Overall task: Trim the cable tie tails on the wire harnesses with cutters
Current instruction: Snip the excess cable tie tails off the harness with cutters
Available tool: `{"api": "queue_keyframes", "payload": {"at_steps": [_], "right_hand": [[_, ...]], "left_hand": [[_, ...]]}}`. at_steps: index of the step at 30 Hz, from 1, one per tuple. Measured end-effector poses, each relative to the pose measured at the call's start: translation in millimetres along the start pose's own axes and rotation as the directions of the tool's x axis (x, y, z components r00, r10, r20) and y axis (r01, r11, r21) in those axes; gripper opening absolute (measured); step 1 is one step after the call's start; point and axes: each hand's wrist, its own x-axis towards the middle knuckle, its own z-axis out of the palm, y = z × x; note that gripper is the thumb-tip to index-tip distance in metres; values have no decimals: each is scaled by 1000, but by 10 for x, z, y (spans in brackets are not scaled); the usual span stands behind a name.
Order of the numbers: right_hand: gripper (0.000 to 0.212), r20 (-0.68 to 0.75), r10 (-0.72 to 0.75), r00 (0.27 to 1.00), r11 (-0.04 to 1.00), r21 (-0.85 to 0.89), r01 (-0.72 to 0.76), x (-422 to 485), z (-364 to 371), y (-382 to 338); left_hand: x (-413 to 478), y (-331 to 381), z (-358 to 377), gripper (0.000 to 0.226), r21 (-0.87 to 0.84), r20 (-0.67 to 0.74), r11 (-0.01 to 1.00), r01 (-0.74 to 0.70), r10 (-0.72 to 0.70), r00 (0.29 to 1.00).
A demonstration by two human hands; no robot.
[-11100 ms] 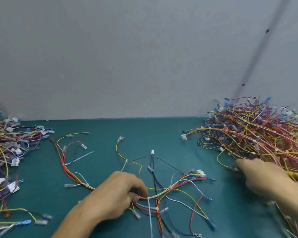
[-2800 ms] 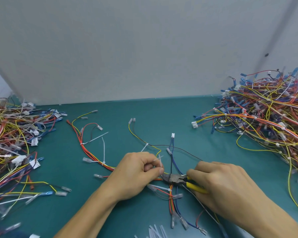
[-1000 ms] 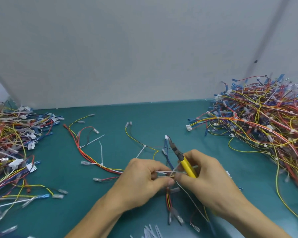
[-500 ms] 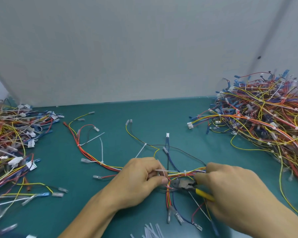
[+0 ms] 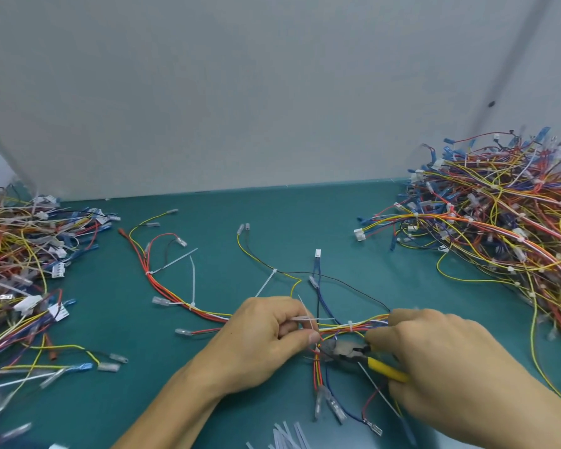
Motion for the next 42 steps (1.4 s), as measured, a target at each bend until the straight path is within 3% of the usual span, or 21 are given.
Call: {"api": "queue_keyframes", "payload": {"at_steps": [17,28,31,34,42], "right_hand": [[18,-5,0,1000,996,90,1,71,250,-116],[23,-113,44,993,998,40,-39,21,292,-101],[22,-240,-14,971,997,76,33,22,296,-89],[35,-227,7,974,998,61,7,21,227,-85],[39,-202,31,979,997,70,-18,11,245,-67]], "left_hand": [[-14,34,60,17,24,-74,999,-23,25,997],[-2,32,24,11,30,28,999,-41,40,999],[-1,32,20,13,39,29,998,-39,38,999],[0,28,19,11,52,31,998,-43,41,999],[5,24,27,10,51,22,996,-67,66,998]]}}
